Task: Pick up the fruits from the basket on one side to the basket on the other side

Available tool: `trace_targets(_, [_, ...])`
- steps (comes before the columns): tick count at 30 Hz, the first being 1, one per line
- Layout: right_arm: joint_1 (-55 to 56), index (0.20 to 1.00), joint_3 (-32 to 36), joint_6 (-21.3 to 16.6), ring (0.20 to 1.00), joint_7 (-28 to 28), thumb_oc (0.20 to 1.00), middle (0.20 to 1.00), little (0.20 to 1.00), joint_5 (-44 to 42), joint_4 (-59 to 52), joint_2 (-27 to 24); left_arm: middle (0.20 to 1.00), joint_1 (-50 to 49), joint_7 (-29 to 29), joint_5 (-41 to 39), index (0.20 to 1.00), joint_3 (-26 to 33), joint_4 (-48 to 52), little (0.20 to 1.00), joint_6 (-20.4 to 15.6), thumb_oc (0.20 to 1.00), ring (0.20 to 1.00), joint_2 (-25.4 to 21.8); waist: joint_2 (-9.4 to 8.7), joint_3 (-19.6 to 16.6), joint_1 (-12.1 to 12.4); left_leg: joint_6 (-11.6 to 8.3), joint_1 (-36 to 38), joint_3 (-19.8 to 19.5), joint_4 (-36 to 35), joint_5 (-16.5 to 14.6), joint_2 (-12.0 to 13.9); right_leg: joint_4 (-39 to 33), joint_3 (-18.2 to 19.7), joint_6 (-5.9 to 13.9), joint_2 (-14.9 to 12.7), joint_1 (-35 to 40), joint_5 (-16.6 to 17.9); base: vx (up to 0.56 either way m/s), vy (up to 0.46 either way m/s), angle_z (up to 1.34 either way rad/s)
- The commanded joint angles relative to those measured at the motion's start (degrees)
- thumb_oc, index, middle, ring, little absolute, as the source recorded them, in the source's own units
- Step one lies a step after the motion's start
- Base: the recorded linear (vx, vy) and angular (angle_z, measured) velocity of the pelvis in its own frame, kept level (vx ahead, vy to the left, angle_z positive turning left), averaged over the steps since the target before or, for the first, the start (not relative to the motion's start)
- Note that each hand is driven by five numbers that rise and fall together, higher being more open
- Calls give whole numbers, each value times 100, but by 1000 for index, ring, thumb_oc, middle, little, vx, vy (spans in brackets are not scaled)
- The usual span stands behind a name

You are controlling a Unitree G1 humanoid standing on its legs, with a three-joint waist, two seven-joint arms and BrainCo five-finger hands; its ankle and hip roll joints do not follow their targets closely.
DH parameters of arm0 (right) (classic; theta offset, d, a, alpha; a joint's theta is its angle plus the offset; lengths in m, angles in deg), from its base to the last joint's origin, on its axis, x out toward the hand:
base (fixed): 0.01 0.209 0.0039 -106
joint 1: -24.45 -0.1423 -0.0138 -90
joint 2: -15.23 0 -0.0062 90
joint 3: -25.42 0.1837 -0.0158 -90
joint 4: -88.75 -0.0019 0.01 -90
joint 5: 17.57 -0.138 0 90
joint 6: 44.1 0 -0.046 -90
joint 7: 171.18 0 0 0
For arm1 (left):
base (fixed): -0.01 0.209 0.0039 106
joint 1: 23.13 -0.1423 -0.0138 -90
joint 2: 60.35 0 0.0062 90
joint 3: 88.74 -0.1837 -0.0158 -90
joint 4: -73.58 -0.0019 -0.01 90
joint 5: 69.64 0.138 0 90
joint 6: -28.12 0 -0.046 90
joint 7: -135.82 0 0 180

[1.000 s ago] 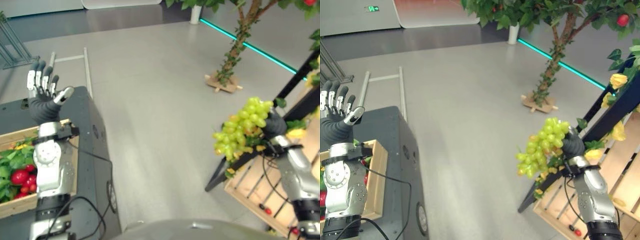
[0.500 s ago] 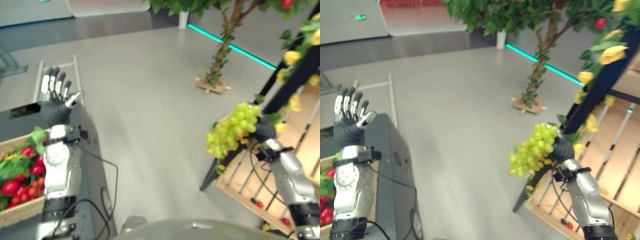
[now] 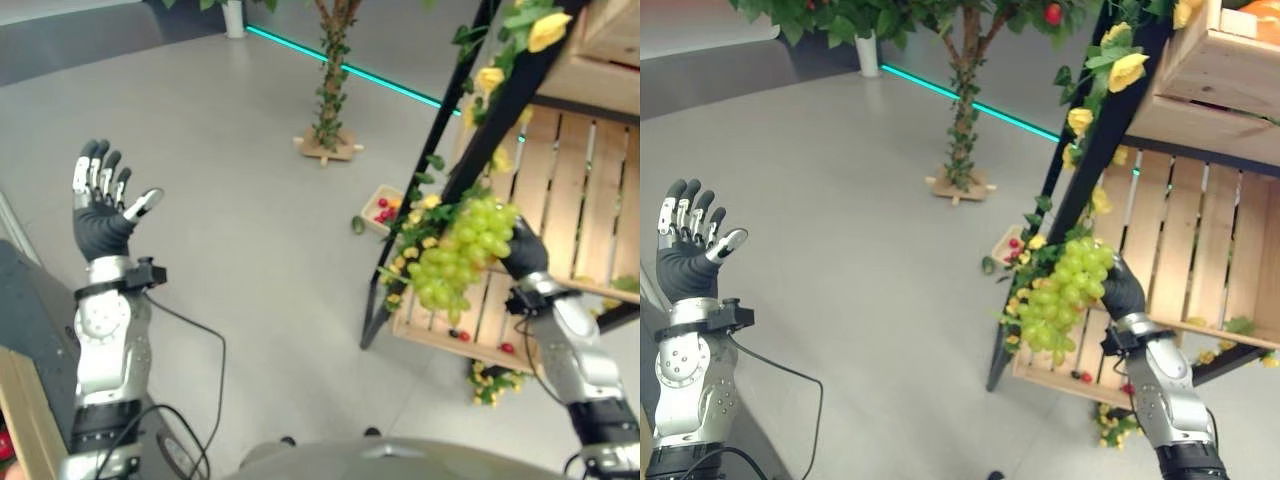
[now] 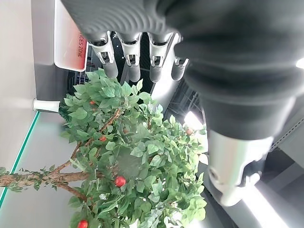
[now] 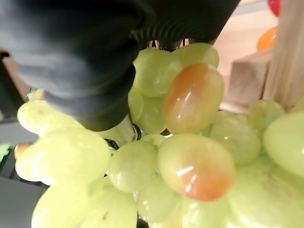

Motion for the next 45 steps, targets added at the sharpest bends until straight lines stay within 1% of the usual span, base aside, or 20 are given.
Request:
trace_targets(1, [-455,200,224,-280,200,124,200,200,200,-150,-462,-98,1000,141,4,369,1000,74,169,1000,-241,1000,1000,-282,-99,-307,98,-62,-200,-151,159,-340,-193,389,-148,408,-47,419,-687,6,39,-3])
trace_targets(9, [-381,200,367,-335,200,73,200,200,200,-170,-617,-10,1000,95,-31,404,1000,135,173,1000,-207,1000,1000,-287,-151,-366,69,-51,-108,-163,7,-298,-192,236,-202,421,-36,493,-621,4,4,1])
trace_targets(16, [-318,200,582,-439,200,-56,200,200,200,-123,-580,-1,1000,34,-77,460,1000,181,186,1000,-200,1000,1000,-280,-145,-421,32,-33,-36,-124,-45,-314,-208,200,-196,437,-36,546,-606,0,0,0])
trace_targets(28, [-253,200,1148,-766,200,-876,200,200,200,120,-84,55,1000,-139,-200,525,1000,407,113,1000,-143,1000,1000,-296,-98,-462,-14,-34,72,-121,-58,-354,-182,158,-247,418,-29,645,-637,5,-2,0])
trace_targets(34, [-299,200,1317,-812,200,-1151,200,200,200,264,288,-163,1000,-128,-285,552,1000,451,6,1000,-127,1000,1000,-362,-107,-481,12,-60,93,-178,-74,-337,-167,76,-305,392,8,729,-667,19,-15,3])
trace_targets(40, [-304,200,1357,-834,200,-1221,200,200,200,310,152,-141,1000,-110,-295,543,1000,443,38,1000,-141,1000,1000,-399,-88,-443,-20,-89,77,-222,-64,-316,-150,64,-319,332,52,744,-703,2,-21,3])
trace_targets(45, [-282,200,1290,-818,200,-1159,200,200,200,309,-57,-43,1000,-114,-331,536,1000,428,104,1000,-157,1000,1000,-339,-84,-404,-100,-95,46,-126,-24,-318,-133,14,-277,339,78,706,-644,0,0,0])
